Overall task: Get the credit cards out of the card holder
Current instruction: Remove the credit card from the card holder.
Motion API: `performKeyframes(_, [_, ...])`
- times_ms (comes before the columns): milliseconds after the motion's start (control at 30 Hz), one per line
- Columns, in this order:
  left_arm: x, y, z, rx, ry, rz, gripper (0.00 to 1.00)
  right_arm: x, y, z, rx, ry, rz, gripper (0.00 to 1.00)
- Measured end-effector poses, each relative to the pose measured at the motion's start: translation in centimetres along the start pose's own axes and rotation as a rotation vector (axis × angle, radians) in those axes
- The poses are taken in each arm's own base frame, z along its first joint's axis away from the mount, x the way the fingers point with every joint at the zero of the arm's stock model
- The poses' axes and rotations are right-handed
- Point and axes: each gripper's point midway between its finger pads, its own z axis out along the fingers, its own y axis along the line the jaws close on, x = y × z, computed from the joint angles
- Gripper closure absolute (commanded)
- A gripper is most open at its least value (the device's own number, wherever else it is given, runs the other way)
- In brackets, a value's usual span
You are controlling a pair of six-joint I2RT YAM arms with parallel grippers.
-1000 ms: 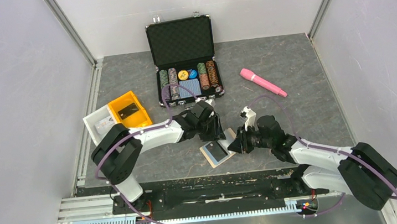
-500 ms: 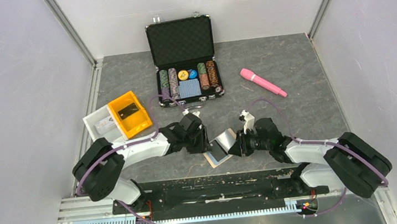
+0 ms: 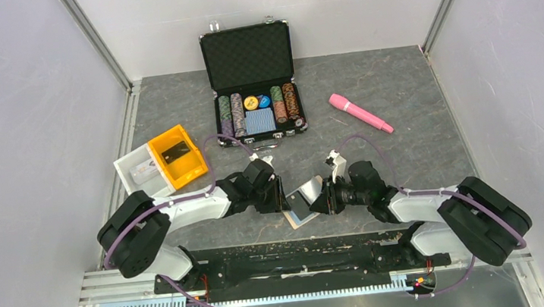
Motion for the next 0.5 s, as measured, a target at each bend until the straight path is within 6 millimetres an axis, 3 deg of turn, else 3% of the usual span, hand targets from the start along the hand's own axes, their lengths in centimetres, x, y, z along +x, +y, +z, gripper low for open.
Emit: performKeyframes(500, [0.57, 0.53, 0.05, -0.011, 0.014, -0.001, 0.57, 0.68, -0.39, 0.14, 0.015, 0.025, 0.035, 0.75])
